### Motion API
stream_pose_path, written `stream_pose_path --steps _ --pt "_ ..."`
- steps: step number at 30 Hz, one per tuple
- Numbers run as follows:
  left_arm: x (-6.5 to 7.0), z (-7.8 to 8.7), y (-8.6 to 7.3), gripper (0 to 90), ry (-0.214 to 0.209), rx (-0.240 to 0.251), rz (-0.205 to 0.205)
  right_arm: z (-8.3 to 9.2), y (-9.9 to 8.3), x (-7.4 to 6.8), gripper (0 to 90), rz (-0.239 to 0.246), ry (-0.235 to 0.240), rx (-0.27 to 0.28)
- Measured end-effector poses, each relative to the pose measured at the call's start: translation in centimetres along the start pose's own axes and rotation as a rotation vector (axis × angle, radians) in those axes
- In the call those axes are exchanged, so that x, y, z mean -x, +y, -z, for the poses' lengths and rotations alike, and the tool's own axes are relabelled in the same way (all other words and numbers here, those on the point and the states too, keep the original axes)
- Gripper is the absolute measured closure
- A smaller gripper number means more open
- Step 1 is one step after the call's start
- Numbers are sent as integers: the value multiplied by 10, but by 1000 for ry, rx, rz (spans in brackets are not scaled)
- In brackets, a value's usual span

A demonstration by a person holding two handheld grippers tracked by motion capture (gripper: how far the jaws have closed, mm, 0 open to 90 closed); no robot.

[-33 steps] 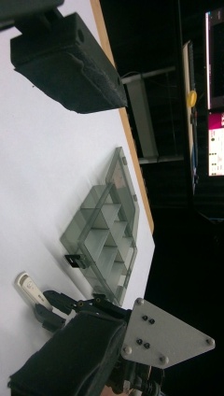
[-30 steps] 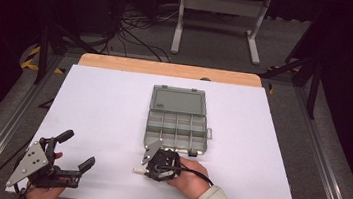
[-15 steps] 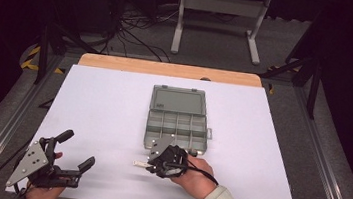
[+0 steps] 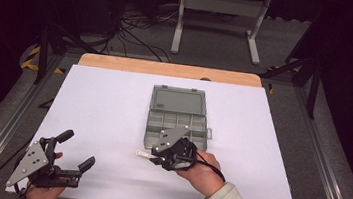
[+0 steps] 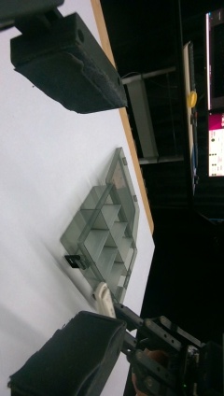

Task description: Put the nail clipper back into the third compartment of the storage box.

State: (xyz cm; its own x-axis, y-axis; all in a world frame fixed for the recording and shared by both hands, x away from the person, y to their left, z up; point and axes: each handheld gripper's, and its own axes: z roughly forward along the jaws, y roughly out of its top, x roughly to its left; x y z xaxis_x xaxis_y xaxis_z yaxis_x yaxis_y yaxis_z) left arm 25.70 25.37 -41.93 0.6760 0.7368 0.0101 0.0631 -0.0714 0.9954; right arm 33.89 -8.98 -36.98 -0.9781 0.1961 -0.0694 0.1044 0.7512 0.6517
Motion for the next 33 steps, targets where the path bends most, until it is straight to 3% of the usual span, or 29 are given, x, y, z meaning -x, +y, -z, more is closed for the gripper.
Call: stream_pose_path --steps 10,16,17,33 --pt "0 0 0 2 1 1 1 21 2 11 780 -29 -41 64" --pt "0 0 0 2 -1 0 3 29 0 20 779 -65 -66 95" --pt "0 0 0 2 0 0 0 33 0 26 780 -83 -87 107" --pt "0 0 0 2 0 0 1 43 2 57 779 -167 -180 133"
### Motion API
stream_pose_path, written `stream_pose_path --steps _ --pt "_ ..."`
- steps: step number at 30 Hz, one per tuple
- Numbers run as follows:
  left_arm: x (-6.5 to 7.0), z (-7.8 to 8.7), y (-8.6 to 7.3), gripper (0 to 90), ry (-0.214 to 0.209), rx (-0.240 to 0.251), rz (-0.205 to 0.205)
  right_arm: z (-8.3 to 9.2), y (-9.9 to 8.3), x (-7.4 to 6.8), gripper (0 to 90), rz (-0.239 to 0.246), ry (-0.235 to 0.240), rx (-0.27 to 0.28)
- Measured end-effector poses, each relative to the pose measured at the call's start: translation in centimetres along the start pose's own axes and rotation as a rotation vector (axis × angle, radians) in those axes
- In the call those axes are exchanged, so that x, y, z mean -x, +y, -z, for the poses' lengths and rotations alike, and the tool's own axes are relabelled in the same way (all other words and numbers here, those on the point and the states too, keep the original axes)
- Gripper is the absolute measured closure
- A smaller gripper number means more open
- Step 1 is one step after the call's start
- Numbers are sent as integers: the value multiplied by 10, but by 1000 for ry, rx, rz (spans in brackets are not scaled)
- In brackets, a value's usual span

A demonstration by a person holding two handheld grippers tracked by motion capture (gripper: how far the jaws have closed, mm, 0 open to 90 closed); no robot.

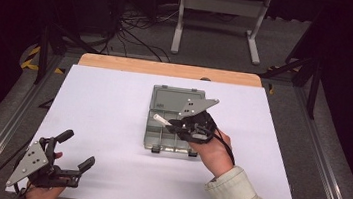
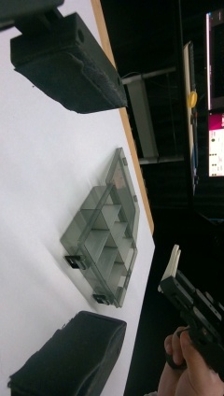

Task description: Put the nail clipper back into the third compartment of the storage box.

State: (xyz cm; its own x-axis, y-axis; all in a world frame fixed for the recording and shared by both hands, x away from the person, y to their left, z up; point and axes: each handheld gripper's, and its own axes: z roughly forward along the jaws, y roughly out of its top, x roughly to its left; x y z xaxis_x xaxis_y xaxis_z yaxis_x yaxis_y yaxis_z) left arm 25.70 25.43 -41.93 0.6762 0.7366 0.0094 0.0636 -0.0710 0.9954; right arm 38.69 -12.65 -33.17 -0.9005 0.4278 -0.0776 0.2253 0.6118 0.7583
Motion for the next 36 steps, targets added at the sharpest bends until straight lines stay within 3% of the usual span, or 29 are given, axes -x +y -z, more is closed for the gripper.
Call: stream_pose_path --steps 26,36 --pt "0 0 0 2 -1 0 1 -6 -14 51 779 -173 -105 -11" --pt "0 0 0 1 -2 0 1 -9 -22 64 779 -212 -132 -27"
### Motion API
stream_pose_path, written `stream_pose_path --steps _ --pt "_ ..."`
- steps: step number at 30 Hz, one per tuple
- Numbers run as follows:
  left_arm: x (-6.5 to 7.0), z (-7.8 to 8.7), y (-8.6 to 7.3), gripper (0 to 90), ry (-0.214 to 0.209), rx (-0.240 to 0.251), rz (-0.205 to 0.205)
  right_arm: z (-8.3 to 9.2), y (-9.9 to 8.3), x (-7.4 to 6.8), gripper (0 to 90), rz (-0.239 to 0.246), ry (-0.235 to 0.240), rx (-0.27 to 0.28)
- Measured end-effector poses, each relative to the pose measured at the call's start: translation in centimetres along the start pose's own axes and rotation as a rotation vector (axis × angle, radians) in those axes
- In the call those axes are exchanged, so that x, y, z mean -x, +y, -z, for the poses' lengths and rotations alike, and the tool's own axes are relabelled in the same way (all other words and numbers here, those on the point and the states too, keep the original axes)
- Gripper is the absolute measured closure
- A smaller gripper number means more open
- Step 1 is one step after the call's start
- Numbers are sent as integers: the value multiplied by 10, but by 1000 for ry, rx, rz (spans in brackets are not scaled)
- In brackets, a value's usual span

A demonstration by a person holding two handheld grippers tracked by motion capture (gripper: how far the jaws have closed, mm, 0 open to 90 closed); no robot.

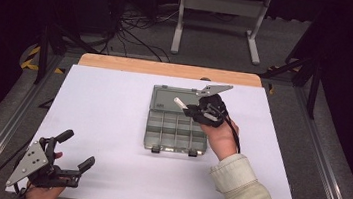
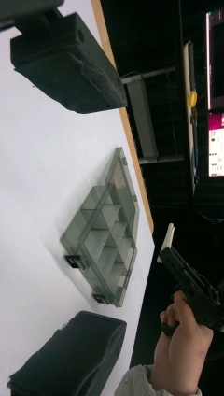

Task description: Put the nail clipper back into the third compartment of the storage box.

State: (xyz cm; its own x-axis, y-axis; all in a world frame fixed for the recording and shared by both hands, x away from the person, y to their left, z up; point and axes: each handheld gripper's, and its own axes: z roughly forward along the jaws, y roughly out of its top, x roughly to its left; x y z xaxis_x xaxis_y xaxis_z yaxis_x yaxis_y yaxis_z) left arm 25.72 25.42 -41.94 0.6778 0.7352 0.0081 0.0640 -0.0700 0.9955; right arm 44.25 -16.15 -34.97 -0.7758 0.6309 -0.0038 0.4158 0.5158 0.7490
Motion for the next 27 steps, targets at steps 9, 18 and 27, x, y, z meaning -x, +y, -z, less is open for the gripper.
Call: stream_pose_path --steps 9,18,27 --pt "0 0 0 2 0 2 -1 -14 -13 3 779 -35 -12 -30" --pt "0 0 0 2 -2 0 1 -25 -21 7 779 -54 -12 -66" --pt "0 0 0 1 -1 -1 1 -33 -25 7 779 -74 -11 -100"
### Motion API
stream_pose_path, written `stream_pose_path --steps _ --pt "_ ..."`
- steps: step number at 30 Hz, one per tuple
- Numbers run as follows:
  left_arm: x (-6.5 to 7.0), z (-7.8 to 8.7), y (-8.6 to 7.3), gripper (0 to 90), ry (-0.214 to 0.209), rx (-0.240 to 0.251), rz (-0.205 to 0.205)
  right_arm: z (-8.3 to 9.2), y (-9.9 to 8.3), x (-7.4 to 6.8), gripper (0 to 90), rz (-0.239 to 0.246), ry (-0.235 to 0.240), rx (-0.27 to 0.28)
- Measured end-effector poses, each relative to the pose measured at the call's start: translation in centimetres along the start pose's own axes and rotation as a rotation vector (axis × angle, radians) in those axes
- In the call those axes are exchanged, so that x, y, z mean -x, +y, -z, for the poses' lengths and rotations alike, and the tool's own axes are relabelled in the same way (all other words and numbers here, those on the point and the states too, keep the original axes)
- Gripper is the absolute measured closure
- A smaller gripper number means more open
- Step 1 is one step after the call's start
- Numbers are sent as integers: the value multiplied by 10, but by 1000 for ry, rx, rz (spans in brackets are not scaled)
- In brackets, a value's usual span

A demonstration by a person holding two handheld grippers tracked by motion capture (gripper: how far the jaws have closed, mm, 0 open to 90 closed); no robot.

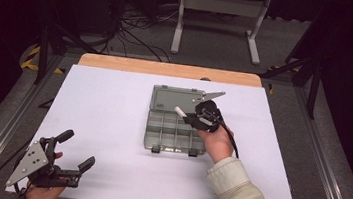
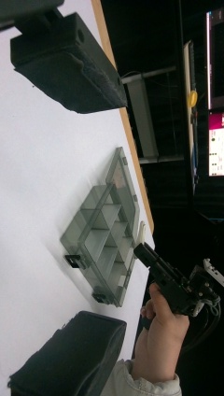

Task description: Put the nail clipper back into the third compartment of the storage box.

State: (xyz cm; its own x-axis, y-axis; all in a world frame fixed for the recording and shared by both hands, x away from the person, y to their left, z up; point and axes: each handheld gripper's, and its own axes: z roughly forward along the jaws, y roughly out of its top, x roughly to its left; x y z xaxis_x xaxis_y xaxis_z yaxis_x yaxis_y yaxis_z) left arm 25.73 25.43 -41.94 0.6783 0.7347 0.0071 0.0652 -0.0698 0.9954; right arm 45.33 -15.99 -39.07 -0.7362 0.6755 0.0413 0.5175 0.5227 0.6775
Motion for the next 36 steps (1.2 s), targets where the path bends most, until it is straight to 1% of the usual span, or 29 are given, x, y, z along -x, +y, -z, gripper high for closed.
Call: stream_pose_path --steps 3,5,10,12,15,17,32,34,35,36 --pt "0 0 0 1 -2 -1 1 -2 -1 0 779 -6 2 -6" --pt "0 0 0 2 -4 0 0 -4 -1 0 778 3 9 -15" --pt "0 0 0 2 -3 -1 1 -7 -3 0 778 -3 12 -27" --pt "0 0 0 2 -4 0 -1 -8 -3 1 778 -14 10 -32" --pt "0 0 0 2 -6 -1 0 -9 -3 1 779 -16 13 -33" --pt "0 0 0 2 -6 -1 0 -10 -4 1 778 -15 6 -37" --pt "0 0 0 2 -6 0 -4 -15 -10 4 775 -45 18 -57" --pt "0 0 0 1 -6 -1 0 -15 -10 5 766 -54 20 -56" --pt "0 0 0 2 -5 1 -1 -15 -10 5 709 -60 21 -48" --pt "0 0 0 2 -5 1 -1 -14 -10 6 682 -65 20 -37"
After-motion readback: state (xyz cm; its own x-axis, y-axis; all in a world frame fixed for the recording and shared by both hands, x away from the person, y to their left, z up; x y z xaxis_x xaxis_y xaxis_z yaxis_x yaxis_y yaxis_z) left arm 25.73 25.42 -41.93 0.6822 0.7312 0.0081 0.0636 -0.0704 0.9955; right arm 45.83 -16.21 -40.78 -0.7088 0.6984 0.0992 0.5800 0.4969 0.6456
